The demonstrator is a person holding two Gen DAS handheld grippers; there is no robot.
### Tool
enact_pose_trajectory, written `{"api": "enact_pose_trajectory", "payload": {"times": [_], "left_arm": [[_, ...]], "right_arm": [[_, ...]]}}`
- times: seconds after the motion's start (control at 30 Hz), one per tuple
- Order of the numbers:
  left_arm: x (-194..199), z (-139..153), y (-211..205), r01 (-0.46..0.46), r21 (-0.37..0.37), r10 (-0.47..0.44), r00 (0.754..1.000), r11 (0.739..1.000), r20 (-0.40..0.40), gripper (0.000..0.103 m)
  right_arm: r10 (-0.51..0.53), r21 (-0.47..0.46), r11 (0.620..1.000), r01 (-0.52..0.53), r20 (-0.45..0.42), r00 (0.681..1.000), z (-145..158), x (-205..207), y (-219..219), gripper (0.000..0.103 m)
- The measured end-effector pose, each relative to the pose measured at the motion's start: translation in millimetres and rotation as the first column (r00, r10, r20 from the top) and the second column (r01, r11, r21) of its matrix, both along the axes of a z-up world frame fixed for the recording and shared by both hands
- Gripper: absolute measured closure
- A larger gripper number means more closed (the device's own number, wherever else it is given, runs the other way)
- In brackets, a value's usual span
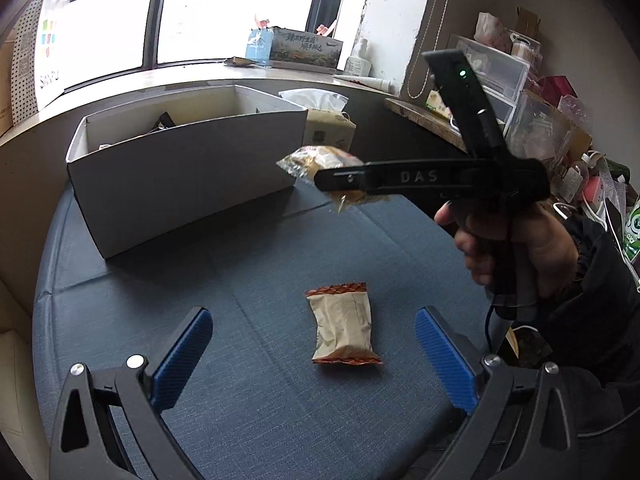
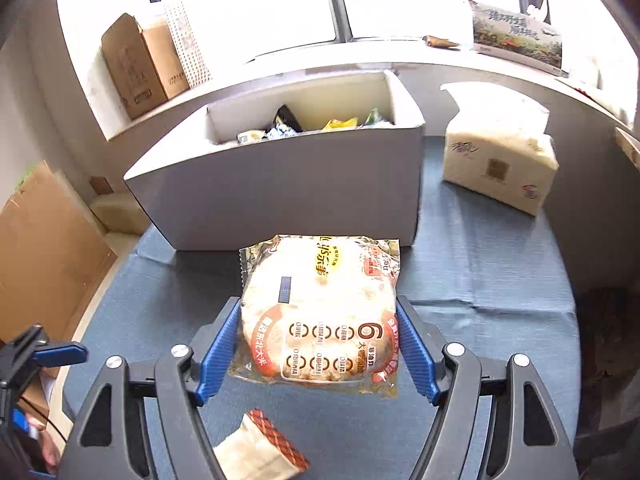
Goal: Organize snacks
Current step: 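Grasp the round bread pack with the right tool while the left grasps the wrapped cake, then drop the bread pack in the box with the right tool while the left drops the cake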
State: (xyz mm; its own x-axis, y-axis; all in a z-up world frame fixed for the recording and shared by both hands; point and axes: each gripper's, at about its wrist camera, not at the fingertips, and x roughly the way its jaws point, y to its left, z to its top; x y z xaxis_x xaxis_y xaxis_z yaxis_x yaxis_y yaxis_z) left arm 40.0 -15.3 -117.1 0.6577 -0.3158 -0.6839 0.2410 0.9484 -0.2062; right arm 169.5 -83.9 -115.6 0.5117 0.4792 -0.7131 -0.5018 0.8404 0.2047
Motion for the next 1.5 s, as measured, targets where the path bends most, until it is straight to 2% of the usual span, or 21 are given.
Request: {"api": "enact_pose_trajectory", "payload": {"times": [0.13,0.33,0.4,0.47,0.5,0.53,0.67,0.73,0.9,1.03,1.17,1.37,1.5], "left_arm": [[22,-18,-34,0.061,0.072,-0.056,0.996,0.996,-0.066,0.000],[51,-53,-65,0.072,0.122,-0.050,0.982,0.990,-0.180,0.000],[53,-66,-70,0.062,0.160,-0.026,0.975,0.985,-0.221,0.002],[48,-67,-74,0.054,0.228,-0.010,0.982,0.972,-0.187,0.012],[45,-65,-74,0.059,0.221,-0.019,0.984,0.974,-0.179,0.027],[43,-62,-73,0.054,0.228,-0.016,0.986,0.972,-0.165,0.055],[34,-55,-58,0.029,0.171,-0.004,0.990,0.985,-0.144,0.058],[28,-44,-48,-0.004,0.161,0.020,0.995,0.987,-0.102,0.058],[19,10,-4,-0.111,0.049,0.109,0.993,0.993,0.041,0.058],[35,59,37,-0.188,-0.002,0.186,0.972,0.982,0.141,0.058],[66,100,76,-0.257,-0.038,0.259,0.941,0.966,0.218,0.058],[120,131,120,-0.309,-0.074,0.317,0.921,0.948,0.228,0.058],[158,134,137,-0.334,-0.070,0.342,0.918,0.940,0.202,0.058]], "right_arm": [[-0.076,0.016,0.997,0.075,0.049,0.996,21,-22,-48,0.025],[-0.189,0.072,0.980,0.185,0.049,0.981,33,-50,-100,0.025],[-0.212,0.087,0.974,0.208,0.039,0.976,33,-59,-115,0.025],[-0.228,0.085,0.971,0.224,0.040,0.973,31,-66,-124,0.025],[-0.233,0.079,0.970,0.229,0.039,0.972,29,-68,-125,0.025],[-0.236,0.079,0.969,0.232,0.033,0.971,28,-69,-127,0.025],[-0.235,0.095,0.968,0.232,0.017,0.972,23,-70,-127,0.025],[-0.213,0.096,0.973,0.211,0.020,0.977,23,-71,-121,0.025],[-0.135,0.098,0.987,0.131,0.036,0.990,26,-69,-92,0.025],[-0.039,0.103,0.994,0.029,0.098,0.994,47,-55,-52,0.025],[0.026,0.116,0.992,-0.044,0.156,0.987,76,-28,-10,0.025],[0.056,0.123,0.989,-0.082,0.200,0.978,112,30,40,0.025],[0.044,0.096,0.993,-0.063,0.191,0.981,122,76,69,0.025]]}}
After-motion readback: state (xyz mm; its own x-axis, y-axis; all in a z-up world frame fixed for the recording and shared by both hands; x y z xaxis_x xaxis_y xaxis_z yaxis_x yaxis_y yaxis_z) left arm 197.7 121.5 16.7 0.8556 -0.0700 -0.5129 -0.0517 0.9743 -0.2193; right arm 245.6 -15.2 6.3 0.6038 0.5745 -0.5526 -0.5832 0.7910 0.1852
